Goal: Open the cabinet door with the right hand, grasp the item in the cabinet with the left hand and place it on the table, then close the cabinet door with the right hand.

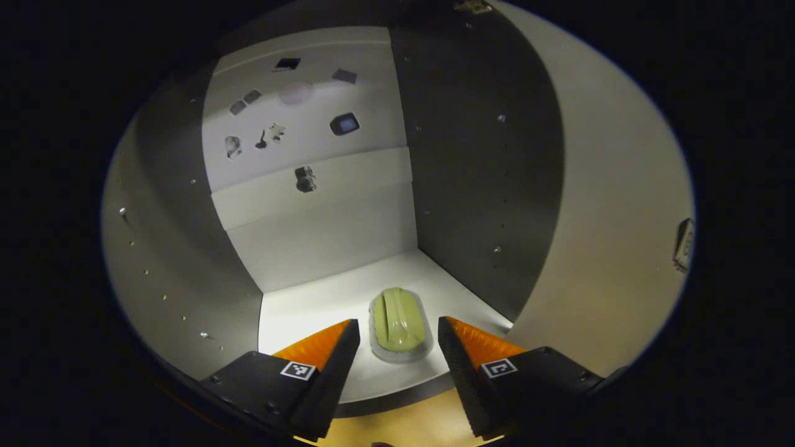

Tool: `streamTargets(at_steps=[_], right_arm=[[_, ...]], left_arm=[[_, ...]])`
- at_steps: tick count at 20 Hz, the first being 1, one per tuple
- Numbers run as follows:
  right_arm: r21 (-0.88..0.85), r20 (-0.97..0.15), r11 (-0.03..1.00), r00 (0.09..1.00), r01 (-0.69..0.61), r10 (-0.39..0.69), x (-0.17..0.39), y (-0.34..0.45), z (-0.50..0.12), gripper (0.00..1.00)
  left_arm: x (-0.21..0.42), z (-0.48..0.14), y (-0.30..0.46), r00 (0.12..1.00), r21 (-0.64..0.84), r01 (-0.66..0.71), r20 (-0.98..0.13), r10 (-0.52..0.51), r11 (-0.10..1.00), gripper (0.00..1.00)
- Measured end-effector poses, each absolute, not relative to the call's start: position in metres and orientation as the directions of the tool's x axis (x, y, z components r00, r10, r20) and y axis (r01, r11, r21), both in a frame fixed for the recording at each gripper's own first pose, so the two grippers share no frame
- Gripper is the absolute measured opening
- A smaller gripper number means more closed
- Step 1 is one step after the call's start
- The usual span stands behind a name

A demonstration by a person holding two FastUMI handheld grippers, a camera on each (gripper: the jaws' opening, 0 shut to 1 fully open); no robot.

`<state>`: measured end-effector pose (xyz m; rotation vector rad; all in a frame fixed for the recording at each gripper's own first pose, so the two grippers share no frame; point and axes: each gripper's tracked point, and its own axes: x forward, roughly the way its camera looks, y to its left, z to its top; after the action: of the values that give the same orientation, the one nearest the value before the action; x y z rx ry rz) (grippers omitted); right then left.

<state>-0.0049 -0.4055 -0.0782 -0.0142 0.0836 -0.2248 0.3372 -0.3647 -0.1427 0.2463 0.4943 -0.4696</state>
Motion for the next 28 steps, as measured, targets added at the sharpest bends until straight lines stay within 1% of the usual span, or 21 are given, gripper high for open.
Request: streamTargets(at_steps=[2,3,4,8,10,11,13,15,16,17,20,21,22,23,28], right_arm=[[-0.025,-0.090,0.974,0.970,0.226,-0.227,0.000,-0.412,-0.083,0.98],[-0.029,-0.095,0.973,0.969,0.227,-0.229,0.002,-0.417,-0.085,0.98],[-0.033,-0.098,0.973,0.968,0.229,-0.232,0.004,-0.421,-0.086,0.98],[-0.042,-0.111,0.972,0.966,0.231,-0.234,0.008,-0.430,-0.094,0.98],[-0.051,-0.117,0.971,0.964,0.232,-0.237,0.007,-0.434,-0.096,0.98],[-0.053,-0.118,0.970,0.963,0.236,-0.241,0.007,-0.436,-0.097,0.98],[-0.053,-0.121,0.969,0.961,0.242,-0.247,0.008,-0.438,-0.097,0.98],[-0.050,-0.121,0.968,0.961,0.245,-0.249,0.007,-0.438,-0.097,0.98],[-0.051,-0.122,0.969,0.961,0.244,-0.248,0.007,-0.436,-0.096,0.98],[-0.054,-0.121,0.969,0.962,0.241,-0.246,0.006,-0.434,-0.096,0.98],[-0.067,-0.116,0.969,0.962,0.240,-0.246,0.002,-0.429,-0.093,0.98],[-0.068,-0.114,0.968,0.962,0.240,-0.247,0.000,-0.428,-0.091,0.98],[-0.068,-0.110,0.968,0.962,0.242,-0.249,-0.001,-0.426,-0.090,0.95],[-0.067,-0.107,0.967,0.962,0.245,-0.252,-0.003,-0.425,-0.088,0.98],[-0.040,-0.088,0.969,0.966,0.242,-0.245,-0.010,-0.407,-0.077,0.98]], left_arm=[[0.354,-0.151,-0.373,0.774,0.125,0.483,-0.523,-0.356,0.866,0.86],[0.363,-0.157,-0.375,0.772,0.128,0.479,-0.532,-0.347,0.869,0.84],[0.370,-0.163,-0.377,0.766,0.126,0.475,-0.547,-0.338,0.871,0.90],[0.398,-0.187,-0.372,0.763,0.129,0.436,-0.578,-0.290,0.890,0.90],[0.403,-0.197,-0.374,0.751,0.114,0.441,-0.590,-0.296,0.890,0.87],[0.404,-0.201,-0.374,0.748,0.108,0.437,-0.595,-0.295,0.893,0.83],[0.405,-0.205,-0.381,0.739,0.080,0.446,-0.595,-0.317,0.891,0.65],[0.404,-0.206,-0.387,0.731,0.072,0.455,-0.600,-0.326,0.887,0.55],[0.406,-0.205,-0.380,0.750,0.107,0.423,-0.599,-0.281,0.900,0.41],[0.405,-0.206,-0.376,0.756,0.126,0.408,-0.602,-0.257,0.904,0.27],[0.400,-0.202,-0.373,0.762,0.126,0.400,-0.597,-0.253,0.908,0.22],[0.397,-0.200,-0.370,0.760,0.122,0.398,-0.598,-0.253,0.909,0.21],[0.393,-0.198,-0.367,0.758,0.117,0.397,-0.602,-0.253,0.910,0.20],[0.387,-0.195,-0.363,0.758,0.106,0.392,-0.600,-0.256,0.914,0.19],[0.337,-0.167,-0.344,0.776,0.012,0.388,-0.543,-0.320,0.921,0.19]])
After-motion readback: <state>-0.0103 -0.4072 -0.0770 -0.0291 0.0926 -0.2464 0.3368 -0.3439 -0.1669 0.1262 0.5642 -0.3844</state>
